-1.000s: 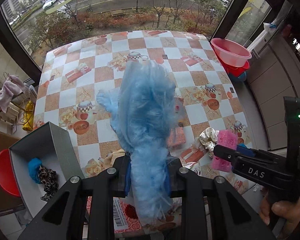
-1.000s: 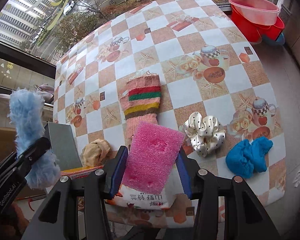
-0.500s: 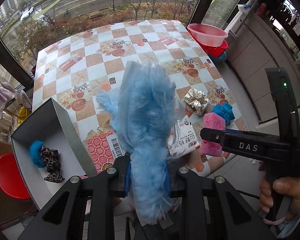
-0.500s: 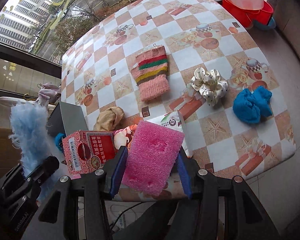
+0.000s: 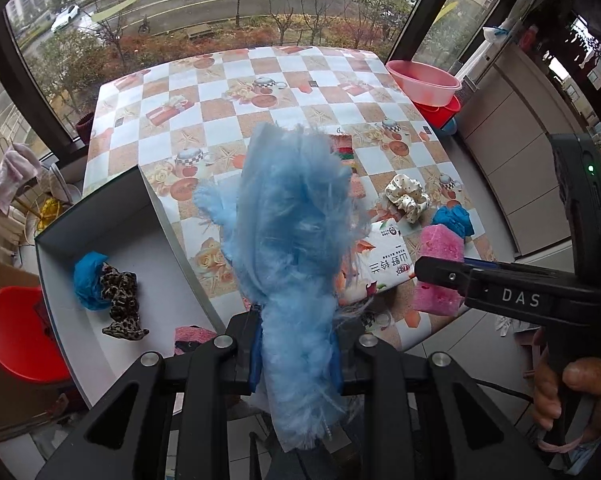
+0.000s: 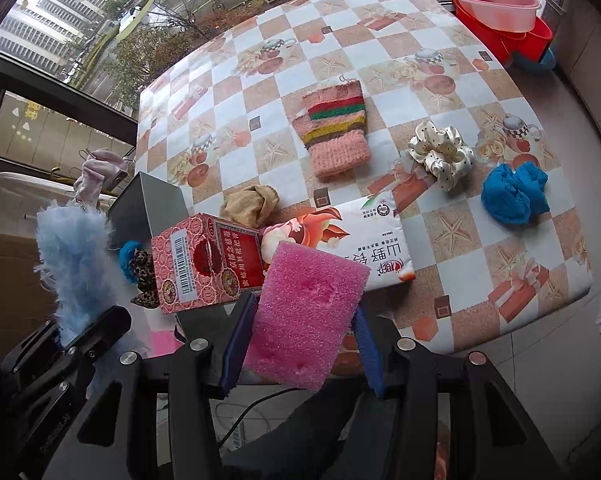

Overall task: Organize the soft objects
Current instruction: 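Carry the fluffy item and pink sponge with both tools over the white box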

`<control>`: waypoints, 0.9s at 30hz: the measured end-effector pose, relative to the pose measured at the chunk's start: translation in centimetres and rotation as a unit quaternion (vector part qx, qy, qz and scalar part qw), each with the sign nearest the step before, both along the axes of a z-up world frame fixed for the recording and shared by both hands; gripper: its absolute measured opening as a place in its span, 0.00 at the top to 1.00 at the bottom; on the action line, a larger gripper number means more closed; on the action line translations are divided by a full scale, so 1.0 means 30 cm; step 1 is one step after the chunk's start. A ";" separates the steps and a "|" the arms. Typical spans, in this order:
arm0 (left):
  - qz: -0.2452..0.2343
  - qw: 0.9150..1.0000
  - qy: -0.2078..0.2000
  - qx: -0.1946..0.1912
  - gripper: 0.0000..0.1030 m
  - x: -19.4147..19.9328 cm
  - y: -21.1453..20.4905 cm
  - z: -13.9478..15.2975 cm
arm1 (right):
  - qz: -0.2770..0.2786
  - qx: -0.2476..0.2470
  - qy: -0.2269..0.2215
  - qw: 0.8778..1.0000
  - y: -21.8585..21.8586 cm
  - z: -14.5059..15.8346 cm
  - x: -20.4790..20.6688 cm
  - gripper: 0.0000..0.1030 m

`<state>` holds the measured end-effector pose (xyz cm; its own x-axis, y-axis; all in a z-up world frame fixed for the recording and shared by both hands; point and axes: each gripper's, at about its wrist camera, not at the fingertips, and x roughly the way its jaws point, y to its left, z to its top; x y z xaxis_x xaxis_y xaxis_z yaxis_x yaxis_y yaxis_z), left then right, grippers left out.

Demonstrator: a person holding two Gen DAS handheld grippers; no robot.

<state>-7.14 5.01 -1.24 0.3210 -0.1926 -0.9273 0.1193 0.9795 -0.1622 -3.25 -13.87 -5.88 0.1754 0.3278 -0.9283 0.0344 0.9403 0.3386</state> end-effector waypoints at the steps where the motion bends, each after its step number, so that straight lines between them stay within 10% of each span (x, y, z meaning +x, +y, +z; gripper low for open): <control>1: 0.005 1.000 -0.002 -0.001 0.73 -0.005 0.018 0.002 | 0.003 -0.002 -0.003 1.000 0.013 0.009 -0.002 0.52; 27: 0.159 0.987 0.006 -0.012 0.73 -0.151 0.436 -0.071 | 0.150 -0.035 -0.026 0.988 0.426 0.093 -0.011 0.52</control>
